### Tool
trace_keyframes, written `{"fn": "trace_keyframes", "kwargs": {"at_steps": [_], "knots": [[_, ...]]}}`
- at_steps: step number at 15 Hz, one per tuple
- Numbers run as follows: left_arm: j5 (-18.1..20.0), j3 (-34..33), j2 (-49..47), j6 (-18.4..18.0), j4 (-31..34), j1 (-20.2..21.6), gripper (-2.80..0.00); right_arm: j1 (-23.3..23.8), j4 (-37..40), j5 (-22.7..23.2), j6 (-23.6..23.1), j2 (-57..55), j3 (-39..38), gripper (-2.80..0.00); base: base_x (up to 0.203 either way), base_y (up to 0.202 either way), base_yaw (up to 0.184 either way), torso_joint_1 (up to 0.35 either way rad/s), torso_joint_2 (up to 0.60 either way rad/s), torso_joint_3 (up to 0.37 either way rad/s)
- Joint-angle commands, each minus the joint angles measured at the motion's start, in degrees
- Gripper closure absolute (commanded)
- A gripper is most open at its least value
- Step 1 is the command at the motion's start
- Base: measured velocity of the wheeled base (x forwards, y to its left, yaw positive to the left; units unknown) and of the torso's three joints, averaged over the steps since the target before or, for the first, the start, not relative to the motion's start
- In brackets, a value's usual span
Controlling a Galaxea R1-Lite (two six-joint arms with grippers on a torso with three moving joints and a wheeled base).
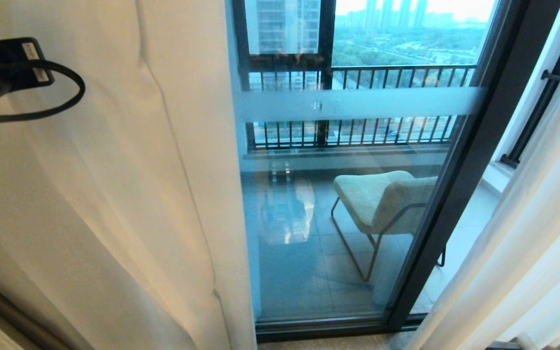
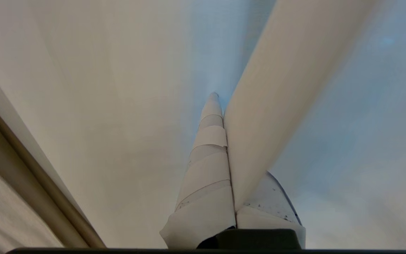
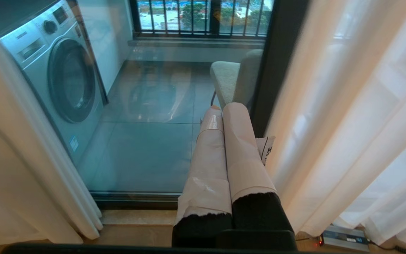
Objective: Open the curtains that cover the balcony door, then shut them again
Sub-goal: Pull the inner curtains open on both sides
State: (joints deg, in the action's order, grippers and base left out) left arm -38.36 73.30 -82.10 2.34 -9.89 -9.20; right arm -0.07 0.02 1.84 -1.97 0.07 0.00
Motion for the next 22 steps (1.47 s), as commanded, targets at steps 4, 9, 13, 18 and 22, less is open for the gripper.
{"fn": "trace_keyframes", "kwargs": {"at_steps": [4,9,13,18,22], "knots": [[-0.2,-0.2,-0.2,0.0,0.0,0.1,0.00,0.0,0.0,0.0,0.0,-0.1,0.0,0.00,0.000,0.172,0.000,0.004,0.01,0.000],[0.0,-0.8,-0.2,0.8,2.4,0.8,0.00,0.0,0.0,0.0,0.0,-0.1,0.0,0.00,0.000,0.016,0.001,0.000,0.00,0.000],[0.1,2.0,-1.3,0.9,3.1,3.0,0.00,0.0,0.0,0.0,0.0,-0.1,0.0,0.00,0.000,0.000,0.000,0.000,0.00,0.000],[0.5,11.8,-6.3,1.0,3.9,12.2,0.00,0.0,0.0,0.0,0.0,-0.1,0.0,0.00,0.000,0.000,0.000,0.000,0.00,0.000],[1.0,20.1,-12.3,1.3,3.9,21.7,0.00,0.0,0.0,0.0,0.0,-0.1,0.0,0.00,0.000,0.000,0.000,0.000,0.00,0.000]]}}
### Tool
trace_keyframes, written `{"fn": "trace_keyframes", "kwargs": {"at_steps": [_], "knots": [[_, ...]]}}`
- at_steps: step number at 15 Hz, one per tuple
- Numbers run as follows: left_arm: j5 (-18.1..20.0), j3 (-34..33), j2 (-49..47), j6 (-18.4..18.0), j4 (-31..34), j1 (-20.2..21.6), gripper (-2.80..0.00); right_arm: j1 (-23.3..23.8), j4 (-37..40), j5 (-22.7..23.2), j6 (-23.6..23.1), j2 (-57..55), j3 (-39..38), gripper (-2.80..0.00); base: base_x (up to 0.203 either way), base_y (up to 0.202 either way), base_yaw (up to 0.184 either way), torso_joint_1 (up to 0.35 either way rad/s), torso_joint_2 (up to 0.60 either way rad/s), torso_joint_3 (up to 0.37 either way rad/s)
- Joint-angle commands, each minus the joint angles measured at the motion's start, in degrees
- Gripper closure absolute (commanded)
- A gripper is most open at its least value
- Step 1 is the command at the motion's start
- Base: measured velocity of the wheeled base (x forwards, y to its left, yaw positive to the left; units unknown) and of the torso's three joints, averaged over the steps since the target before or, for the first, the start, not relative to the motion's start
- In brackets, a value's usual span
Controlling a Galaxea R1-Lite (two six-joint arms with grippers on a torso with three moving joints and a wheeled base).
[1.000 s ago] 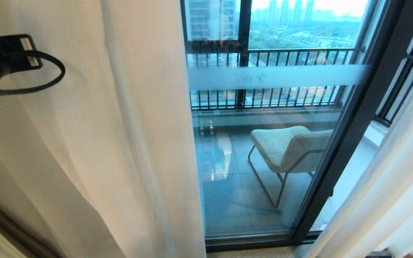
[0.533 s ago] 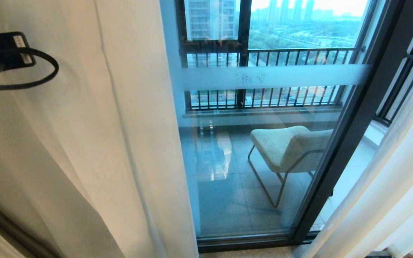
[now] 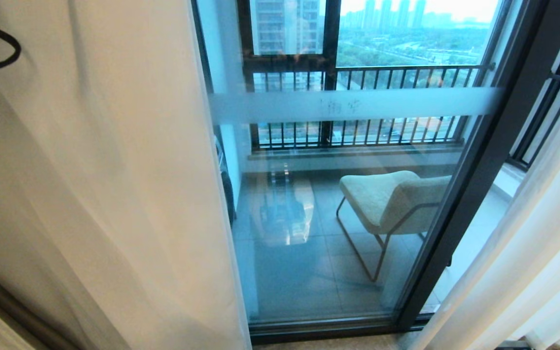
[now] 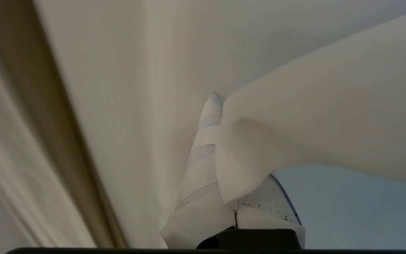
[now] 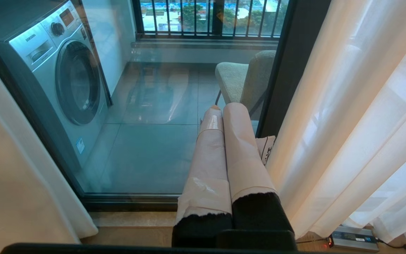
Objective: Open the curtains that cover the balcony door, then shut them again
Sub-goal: Pull the inner curtains open on both sides
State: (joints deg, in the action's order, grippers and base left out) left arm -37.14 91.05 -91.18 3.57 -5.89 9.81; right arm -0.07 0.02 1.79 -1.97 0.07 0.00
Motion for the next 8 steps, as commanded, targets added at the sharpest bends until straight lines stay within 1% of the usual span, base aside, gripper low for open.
{"fn": "trace_keyframes", "kwargs": {"at_steps": [1,5,7,8], "knots": [[-0.2,4.6,-4.9,0.6,-0.1,5.2,0.00,0.0,0.0,0.1,0.0,-0.1,0.0,0.00,0.000,0.000,0.000,0.000,0.00,0.000],[-0.1,10.1,-10.2,2.6,0.0,14.4,0.00,0.0,0.0,0.1,0.0,-0.1,0.0,0.00,0.000,0.000,0.000,0.000,0.00,0.000],[0.0,11.8,-12.5,4.1,0.7,18.6,0.00,0.0,0.0,0.1,0.0,-0.1,0.0,0.00,0.000,0.000,0.000,0.000,0.00,0.000],[0.0,12.6,-13.5,5.5,1.9,20.4,0.00,0.0,0.0,0.1,0.0,-0.1,0.0,0.00,0.000,0.000,0.000,0.000,0.00,0.000]]}}
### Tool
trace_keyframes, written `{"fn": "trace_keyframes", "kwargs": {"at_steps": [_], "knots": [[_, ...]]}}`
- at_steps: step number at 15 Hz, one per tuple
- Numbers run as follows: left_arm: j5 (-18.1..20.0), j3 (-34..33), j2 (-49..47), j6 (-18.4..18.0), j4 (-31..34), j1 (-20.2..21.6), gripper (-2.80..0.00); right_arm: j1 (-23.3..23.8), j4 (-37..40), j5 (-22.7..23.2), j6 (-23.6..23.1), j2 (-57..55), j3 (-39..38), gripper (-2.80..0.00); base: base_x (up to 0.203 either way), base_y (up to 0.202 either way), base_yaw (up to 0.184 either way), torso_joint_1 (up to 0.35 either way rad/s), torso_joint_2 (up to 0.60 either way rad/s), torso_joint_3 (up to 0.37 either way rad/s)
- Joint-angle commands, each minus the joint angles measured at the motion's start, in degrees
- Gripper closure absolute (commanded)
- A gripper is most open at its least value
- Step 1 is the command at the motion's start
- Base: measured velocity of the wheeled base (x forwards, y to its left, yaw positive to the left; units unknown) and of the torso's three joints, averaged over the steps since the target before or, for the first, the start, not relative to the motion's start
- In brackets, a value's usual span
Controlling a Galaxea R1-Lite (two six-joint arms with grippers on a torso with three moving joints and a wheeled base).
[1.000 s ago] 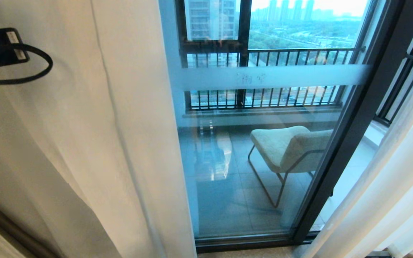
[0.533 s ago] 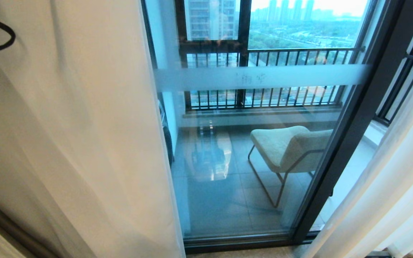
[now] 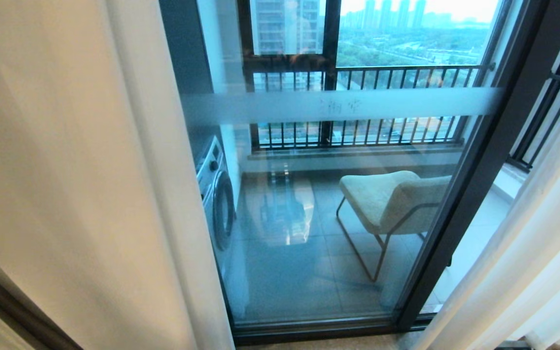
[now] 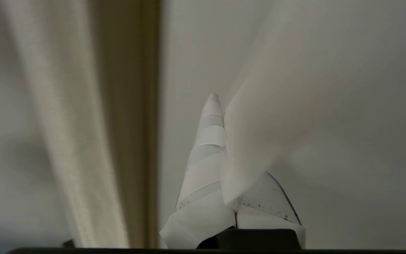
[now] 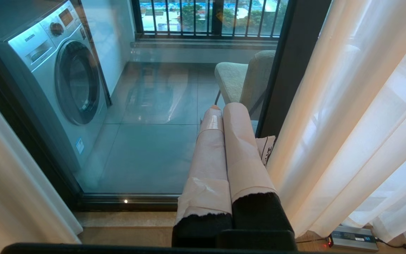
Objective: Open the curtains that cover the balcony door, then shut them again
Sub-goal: Pull the inner curtains open on both sides
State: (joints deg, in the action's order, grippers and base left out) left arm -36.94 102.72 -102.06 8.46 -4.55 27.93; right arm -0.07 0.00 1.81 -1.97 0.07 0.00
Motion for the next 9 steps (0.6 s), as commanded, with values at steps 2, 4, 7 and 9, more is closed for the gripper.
{"fn": "trace_keyframes", "kwargs": {"at_steps": [2,4,7,9], "knots": [[0.2,1.6,-4.2,3.5,3.5,6.1,0.00,0.0,0.0,0.0,-0.1,-0.1,0.0,0.00,0.000,0.000,0.000,0.000,0.00,0.000],[0.4,2.0,-5.8,5.6,5.0,9.1,0.00,0.0,0.0,0.0,0.0,-0.1,0.0,0.00,0.000,0.000,0.000,0.000,0.00,0.000],[0.4,2.4,-8.4,6.8,5.2,12.7,0.00,0.0,0.0,0.0,-0.1,-0.1,0.0,0.00,0.000,0.000,0.000,0.000,0.00,0.000],[0.7,2.7,-10.1,7.8,5.3,14.6,0.00,0.0,0.0,0.0,0.0,-0.1,0.0,0.00,0.000,0.000,0.000,0.000,0.00,0.000]]}}
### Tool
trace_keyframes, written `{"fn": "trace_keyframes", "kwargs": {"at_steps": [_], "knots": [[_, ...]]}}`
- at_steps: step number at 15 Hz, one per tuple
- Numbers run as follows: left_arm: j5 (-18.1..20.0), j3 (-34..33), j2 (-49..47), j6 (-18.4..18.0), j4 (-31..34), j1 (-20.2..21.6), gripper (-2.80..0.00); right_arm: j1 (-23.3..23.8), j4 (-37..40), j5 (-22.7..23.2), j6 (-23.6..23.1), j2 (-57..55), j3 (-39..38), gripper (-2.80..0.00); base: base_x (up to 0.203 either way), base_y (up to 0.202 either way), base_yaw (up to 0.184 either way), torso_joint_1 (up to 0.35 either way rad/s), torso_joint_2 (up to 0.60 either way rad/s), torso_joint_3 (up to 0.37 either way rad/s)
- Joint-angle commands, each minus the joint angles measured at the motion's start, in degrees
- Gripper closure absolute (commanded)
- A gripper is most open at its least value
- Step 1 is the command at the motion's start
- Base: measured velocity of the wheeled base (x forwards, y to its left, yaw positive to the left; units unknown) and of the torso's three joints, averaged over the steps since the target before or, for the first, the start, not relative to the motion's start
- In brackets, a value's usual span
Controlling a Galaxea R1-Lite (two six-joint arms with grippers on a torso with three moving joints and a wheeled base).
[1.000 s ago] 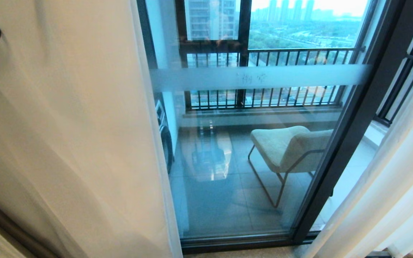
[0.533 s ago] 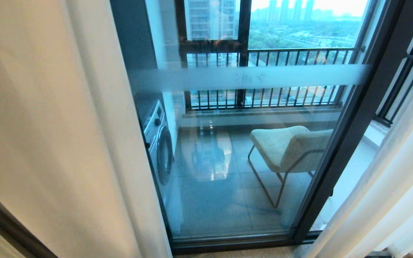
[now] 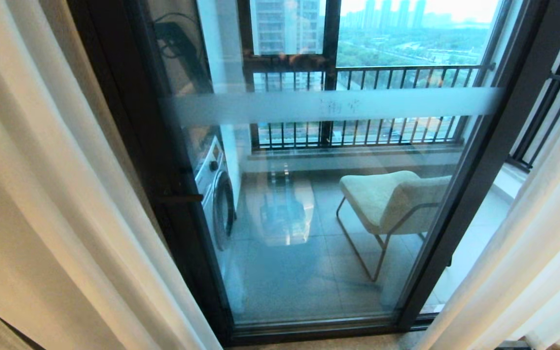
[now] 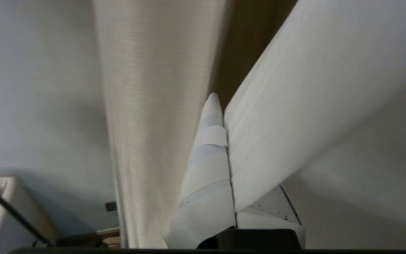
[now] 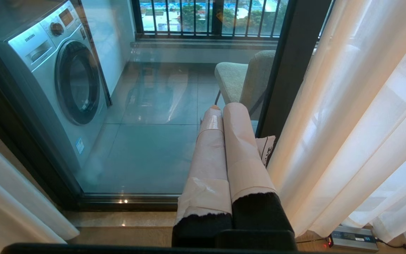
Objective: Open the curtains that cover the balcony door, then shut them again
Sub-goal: Pull the inner curtains open on both sides
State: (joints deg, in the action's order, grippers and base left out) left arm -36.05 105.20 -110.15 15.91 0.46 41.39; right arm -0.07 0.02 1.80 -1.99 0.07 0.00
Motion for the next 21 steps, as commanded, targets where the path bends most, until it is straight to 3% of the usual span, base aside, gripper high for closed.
{"fn": "trace_keyframes", "kwargs": {"at_steps": [1,7,17,19,20,21], "knots": [[-0.1,0.6,-3.0,1.2,1.0,2.0,0.00,0.0,0.0,0.0,0.0,-0.1,0.0,0.00,0.000,0.000,0.000,0.000,0.00,0.000],[1.1,7.1,-9.6,3.8,4.3,5.4,0.00,0.0,0.0,0.0,0.0,-0.1,0.0,0.00,0.000,0.000,0.000,0.000,0.00,0.000],[15.7,9.7,-9.4,1.7,3.8,4.9,0.00,0.0,0.0,0.0,0.0,-0.1,0.0,0.00,0.000,0.000,0.000,0.000,0.00,0.000],[16.1,9.6,-8.9,1.2,3.4,4.9,0.00,0.0,0.0,0.0,0.0,-0.1,0.0,0.00,0.000,0.000,0.000,0.000,0.00,0.000],[16.1,9.6,-8.6,1.2,3.4,4.9,-2.80,0.0,0.0,0.0,0.0,-0.1,0.0,0.00,0.000,0.000,0.000,0.000,0.00,0.000],[16.2,9.6,-8.3,1.2,3.6,4.9,-2.80,0.0,0.0,0.0,0.0,-0.1,0.0,0.00,0.000,0.000,0.000,0.000,0.00,0.000]]}}
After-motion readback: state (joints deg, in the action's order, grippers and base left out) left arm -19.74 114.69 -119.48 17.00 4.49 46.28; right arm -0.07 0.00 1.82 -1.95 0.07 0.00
